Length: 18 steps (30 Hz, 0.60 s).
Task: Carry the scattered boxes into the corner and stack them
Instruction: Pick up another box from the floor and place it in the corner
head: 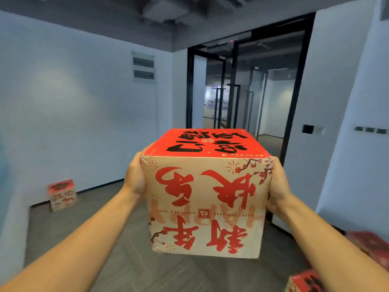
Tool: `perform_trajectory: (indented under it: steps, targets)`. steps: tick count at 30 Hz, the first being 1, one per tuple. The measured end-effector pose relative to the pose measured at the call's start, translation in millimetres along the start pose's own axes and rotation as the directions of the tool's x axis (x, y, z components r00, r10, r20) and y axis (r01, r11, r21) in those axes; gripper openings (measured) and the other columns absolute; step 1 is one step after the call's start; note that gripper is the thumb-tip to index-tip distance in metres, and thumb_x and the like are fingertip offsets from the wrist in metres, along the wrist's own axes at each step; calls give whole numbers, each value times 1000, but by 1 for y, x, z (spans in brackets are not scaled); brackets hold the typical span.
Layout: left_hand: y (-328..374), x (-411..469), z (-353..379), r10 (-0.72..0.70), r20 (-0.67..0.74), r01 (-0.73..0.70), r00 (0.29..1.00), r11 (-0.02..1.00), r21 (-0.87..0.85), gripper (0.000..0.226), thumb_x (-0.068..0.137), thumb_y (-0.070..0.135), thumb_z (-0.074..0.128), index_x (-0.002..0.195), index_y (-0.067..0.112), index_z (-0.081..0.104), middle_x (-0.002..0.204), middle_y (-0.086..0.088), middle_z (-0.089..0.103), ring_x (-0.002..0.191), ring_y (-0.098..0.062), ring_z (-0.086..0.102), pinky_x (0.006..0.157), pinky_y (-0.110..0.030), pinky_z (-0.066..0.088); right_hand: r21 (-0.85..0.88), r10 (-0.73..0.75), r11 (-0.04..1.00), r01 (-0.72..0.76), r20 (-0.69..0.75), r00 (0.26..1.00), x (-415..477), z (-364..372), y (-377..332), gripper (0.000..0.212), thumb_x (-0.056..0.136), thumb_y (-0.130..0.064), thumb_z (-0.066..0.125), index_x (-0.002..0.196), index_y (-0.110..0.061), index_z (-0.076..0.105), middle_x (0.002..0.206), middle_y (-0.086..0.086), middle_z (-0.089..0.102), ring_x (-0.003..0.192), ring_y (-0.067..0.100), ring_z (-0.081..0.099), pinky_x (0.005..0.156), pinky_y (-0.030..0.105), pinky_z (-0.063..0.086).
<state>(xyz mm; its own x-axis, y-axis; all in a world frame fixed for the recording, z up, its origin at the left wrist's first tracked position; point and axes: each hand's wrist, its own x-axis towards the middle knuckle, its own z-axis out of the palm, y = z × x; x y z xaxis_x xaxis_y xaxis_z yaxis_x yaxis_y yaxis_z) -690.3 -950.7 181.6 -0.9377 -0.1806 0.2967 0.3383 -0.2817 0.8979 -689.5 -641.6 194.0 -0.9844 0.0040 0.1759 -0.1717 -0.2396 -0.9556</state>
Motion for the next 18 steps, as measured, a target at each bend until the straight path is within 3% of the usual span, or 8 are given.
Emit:
perform_trajectory:
  steps: [3,6,13,18]
  targets:
    - [12,36,-73,22,-88,-20,996,999,27,47,108,41,36,113,12,72,102,-13,73,91,-25,69,79,-40,58,-11,13,1000,-12,79,997,46,74,25,47,110,-43,35,92,-16,69,87,6,77,77,18,74,74,35,61]
    - [22,65,-138,46,-150,-42,988,999,27,56,111,42,30,138,6,63,114,-16,72,100,-28,69,81,-40,60,19,35,999,-39,181,983,94,144,50,47,110,-41,37,86,-17,69,86,6,76,75,20,73,71,35,61]
    - [16,133,-254,94,-261,-92,961,996,19,50,110,43,30,121,9,65,108,-17,68,99,-31,63,83,-42,55,46,85,993,-110,375,923,203,273,124,50,111,-37,34,72,-19,60,69,1,70,60,14,68,60,30,58]
    - [-6,215,-304,104,-350,-101,931,995,26,55,112,40,23,121,15,72,111,-13,76,102,-27,71,87,-42,59,107,100,979,-174,490,866,302,336,178,71,112,-40,29,57,-27,72,68,-1,74,59,14,71,56,29,61]
